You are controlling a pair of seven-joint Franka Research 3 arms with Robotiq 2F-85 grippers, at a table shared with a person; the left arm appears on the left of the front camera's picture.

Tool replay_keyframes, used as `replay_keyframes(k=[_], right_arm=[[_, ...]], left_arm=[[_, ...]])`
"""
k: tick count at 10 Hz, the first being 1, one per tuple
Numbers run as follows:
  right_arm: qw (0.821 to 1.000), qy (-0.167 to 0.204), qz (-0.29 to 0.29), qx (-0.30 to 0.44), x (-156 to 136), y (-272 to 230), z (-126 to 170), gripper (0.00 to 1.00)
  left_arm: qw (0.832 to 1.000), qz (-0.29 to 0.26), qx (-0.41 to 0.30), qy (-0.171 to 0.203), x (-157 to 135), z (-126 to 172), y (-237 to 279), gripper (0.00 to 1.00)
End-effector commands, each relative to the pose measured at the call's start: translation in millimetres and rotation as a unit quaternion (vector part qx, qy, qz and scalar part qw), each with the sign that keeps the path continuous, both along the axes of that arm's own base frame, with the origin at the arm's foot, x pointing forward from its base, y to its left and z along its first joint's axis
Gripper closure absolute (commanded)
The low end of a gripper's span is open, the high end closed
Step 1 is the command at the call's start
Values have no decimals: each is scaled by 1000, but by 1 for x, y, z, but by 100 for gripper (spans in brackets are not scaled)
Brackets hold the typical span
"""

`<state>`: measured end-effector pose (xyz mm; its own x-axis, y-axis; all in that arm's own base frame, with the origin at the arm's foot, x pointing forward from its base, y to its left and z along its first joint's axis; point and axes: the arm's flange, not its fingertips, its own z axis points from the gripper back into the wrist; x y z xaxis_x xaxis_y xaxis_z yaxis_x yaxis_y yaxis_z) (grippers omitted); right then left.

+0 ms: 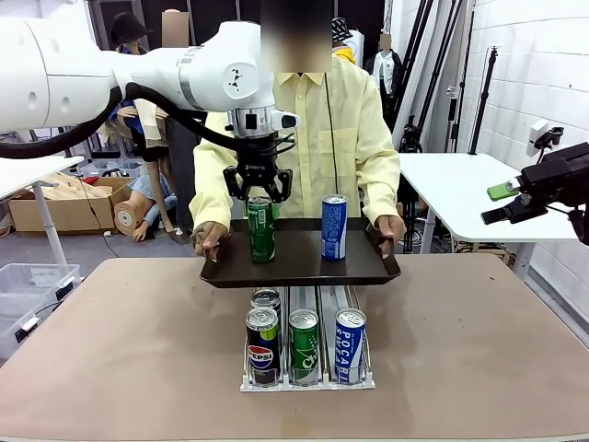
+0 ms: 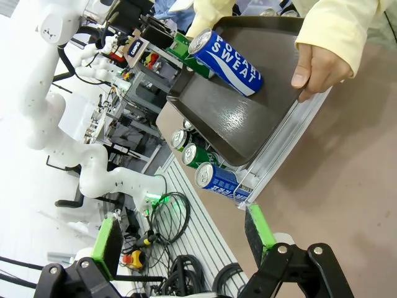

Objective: Retrieve and hand over the desired beverage to the person.
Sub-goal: Place the picked can on the Handle tray extended by the person.

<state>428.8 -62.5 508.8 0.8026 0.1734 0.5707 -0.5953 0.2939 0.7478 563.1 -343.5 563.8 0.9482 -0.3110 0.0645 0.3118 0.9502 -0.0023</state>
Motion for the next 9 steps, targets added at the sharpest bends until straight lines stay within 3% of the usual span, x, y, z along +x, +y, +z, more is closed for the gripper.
replay_keyframes(k=[1, 9], right_arm=[[1000, -2, -2, 2, 1, 1, 1, 0], [1000, -2, -2, 2, 1, 1, 1, 0]], left_arm=[[1000, 3, -5, 13, 6, 7, -2, 0], [1000, -1, -13, 8, 5, 20, 1, 0]])
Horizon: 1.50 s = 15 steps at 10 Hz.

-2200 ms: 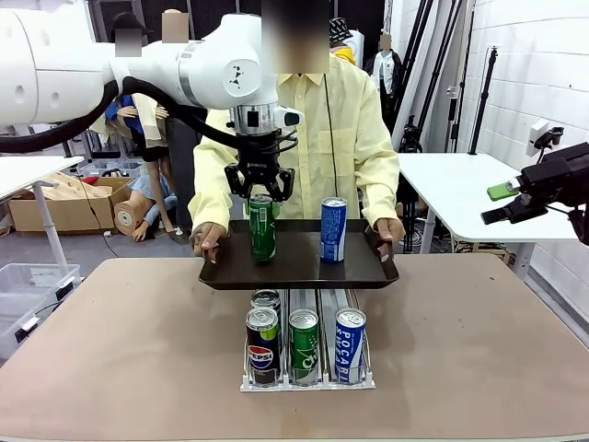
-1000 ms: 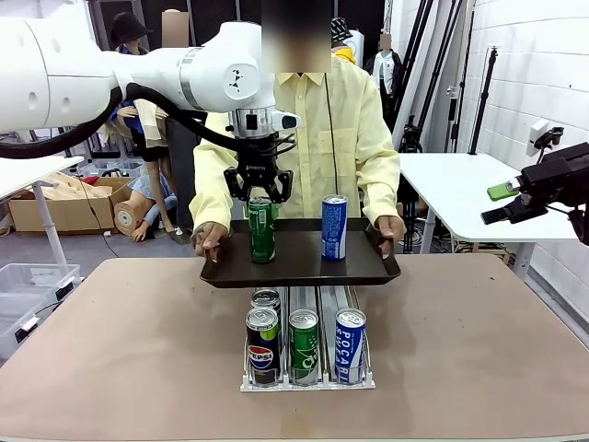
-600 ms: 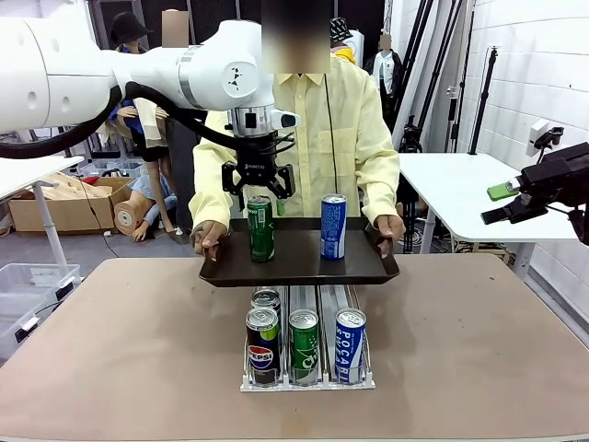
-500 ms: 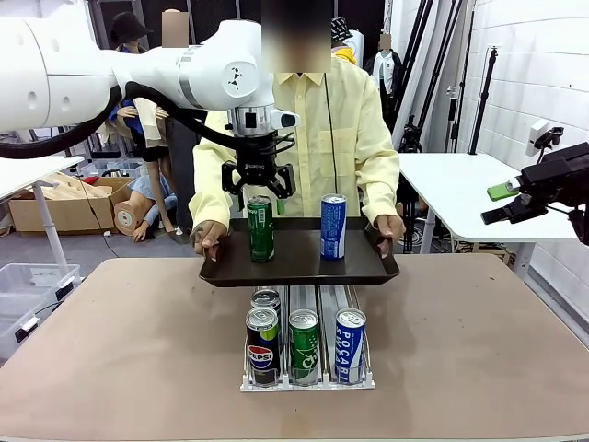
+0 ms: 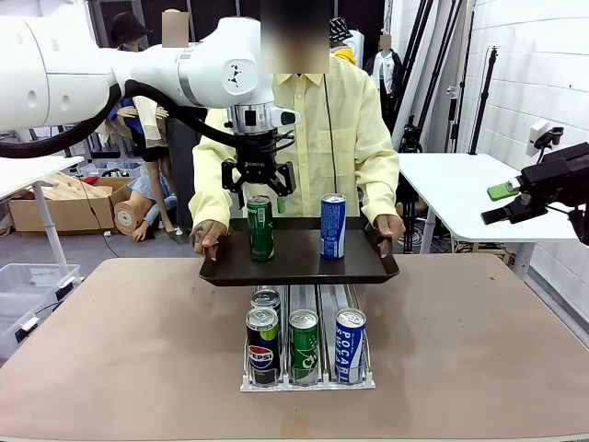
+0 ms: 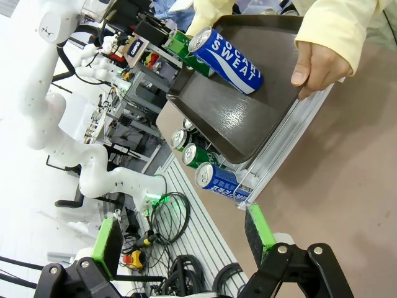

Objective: Retrieve and hand over the desired beverage to the person.
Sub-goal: Place the picked can on the Handle tray extended by the person.

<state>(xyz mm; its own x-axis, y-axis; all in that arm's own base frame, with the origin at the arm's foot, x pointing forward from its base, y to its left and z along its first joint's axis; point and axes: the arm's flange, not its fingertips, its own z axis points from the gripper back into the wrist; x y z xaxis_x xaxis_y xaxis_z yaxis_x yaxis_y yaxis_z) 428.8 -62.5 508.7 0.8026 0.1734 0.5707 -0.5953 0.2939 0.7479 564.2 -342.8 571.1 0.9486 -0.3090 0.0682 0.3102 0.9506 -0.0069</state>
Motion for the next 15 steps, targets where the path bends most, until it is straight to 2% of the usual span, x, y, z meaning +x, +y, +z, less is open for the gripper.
replay_keyframes(k=[1, 4, 7, 8, 15], right_arm=[[1000, -2, -2, 2, 1, 1, 1, 0], [1000, -2, -2, 2, 1, 1, 1, 0], [1000, -2, -2, 2, 1, 1, 1, 0], [1000, -2, -2, 2, 1, 1, 1, 0], [1000, -2, -2, 2, 1, 1, 1, 0]], left_arm=[[1000, -5, -11, 2, 2, 22, 1, 0], [1000, -6, -2, -12, -1, 37, 4, 0], [999, -31, -6, -19, -2, 39, 5, 0], [1000, -6, -8, -18, -4, 35, 4, 0], [1000, -6, -8, -18, -4, 35, 4, 0]])
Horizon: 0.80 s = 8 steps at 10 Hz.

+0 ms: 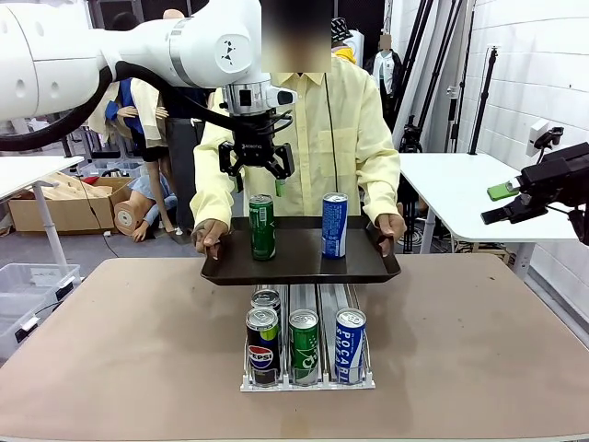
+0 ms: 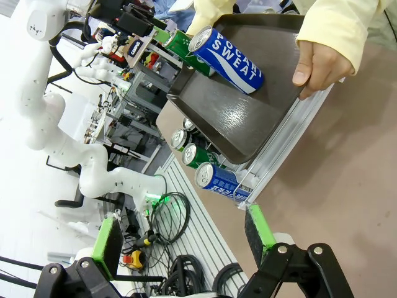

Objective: Retrieve and hand over the desired beverage to the person.
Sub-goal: Place the picked can on the Handle tray extended by the person.

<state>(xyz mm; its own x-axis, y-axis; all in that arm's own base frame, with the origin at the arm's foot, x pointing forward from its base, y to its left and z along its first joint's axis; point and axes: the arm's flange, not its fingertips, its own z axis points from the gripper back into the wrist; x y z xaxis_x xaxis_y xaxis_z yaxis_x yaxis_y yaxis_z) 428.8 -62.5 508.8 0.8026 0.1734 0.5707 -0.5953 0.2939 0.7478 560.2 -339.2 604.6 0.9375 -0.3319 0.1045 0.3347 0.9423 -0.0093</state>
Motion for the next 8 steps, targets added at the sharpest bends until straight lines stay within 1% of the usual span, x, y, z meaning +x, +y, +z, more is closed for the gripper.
replay_keyframes(k=[1, 8], right_arm=[[1000, -2, -2, 2, 1, 1, 1, 0], [1000, -2, -2, 2, 1, 1, 1, 0]], left_arm=[[1000, 6, -1, -1, 0, 1, 0, 0], [1000, 0, 0, 0, 0, 0, 0, 0]])
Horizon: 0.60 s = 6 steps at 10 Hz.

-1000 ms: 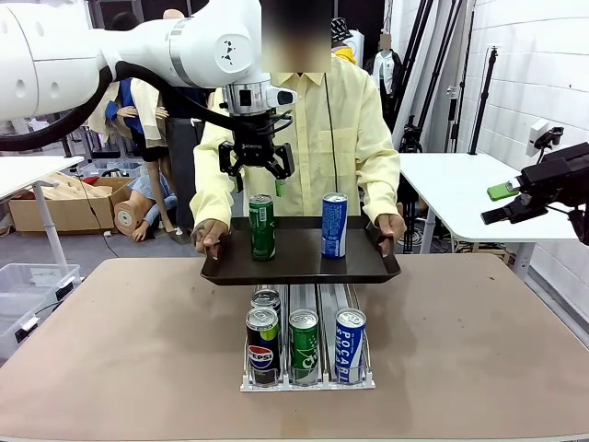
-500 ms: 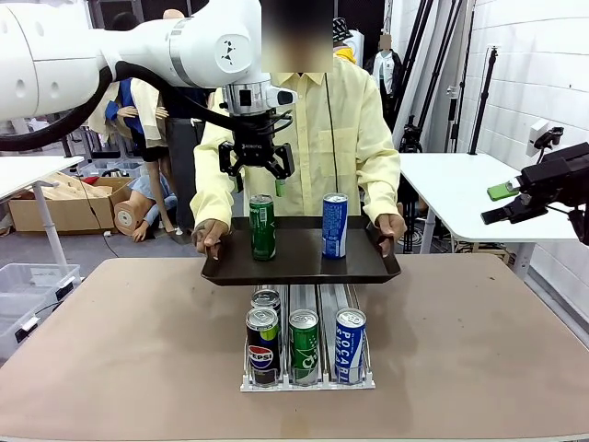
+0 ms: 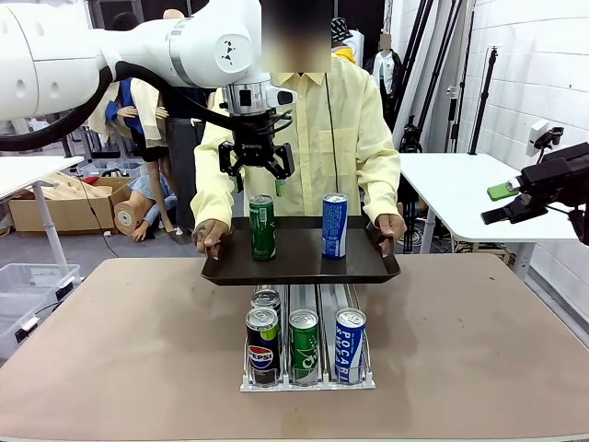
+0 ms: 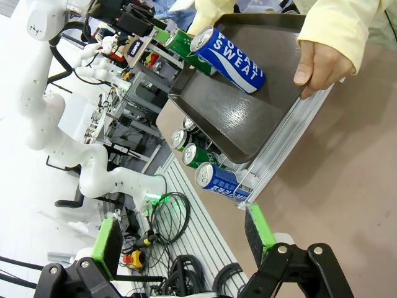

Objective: Retrieve and hand over the desired beverage to the person.
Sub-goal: Place the picked can on the Handle tray extended by the person.

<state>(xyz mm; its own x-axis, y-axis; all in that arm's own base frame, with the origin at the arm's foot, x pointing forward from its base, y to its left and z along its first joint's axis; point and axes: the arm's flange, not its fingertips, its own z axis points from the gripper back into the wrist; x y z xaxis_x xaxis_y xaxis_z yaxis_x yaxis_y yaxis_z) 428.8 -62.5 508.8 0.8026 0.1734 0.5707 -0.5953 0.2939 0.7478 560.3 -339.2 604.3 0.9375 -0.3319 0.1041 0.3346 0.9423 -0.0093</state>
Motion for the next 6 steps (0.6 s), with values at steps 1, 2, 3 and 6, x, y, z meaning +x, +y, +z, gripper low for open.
replay_keyframes(k=[1, 2, 3, 6], right_arm=[[1000, -2, -2, 2, 1, 1, 1, 0], [1000, -2, -2, 2, 1, 1, 1, 0], [1000, -2, -2, 2, 1, 1, 1, 0], [1000, -2, -2, 2, 1, 1, 1, 0]], left_arm=[[999, 13, -41, 1, -5, 15, 17, 0], [995, 28, -98, -2, -11, 34, 41, 0], [990, 40, -134, -4, -14, 48, 65, 0], [969, 64, -239, 7, -24, 57, 143, 0]])
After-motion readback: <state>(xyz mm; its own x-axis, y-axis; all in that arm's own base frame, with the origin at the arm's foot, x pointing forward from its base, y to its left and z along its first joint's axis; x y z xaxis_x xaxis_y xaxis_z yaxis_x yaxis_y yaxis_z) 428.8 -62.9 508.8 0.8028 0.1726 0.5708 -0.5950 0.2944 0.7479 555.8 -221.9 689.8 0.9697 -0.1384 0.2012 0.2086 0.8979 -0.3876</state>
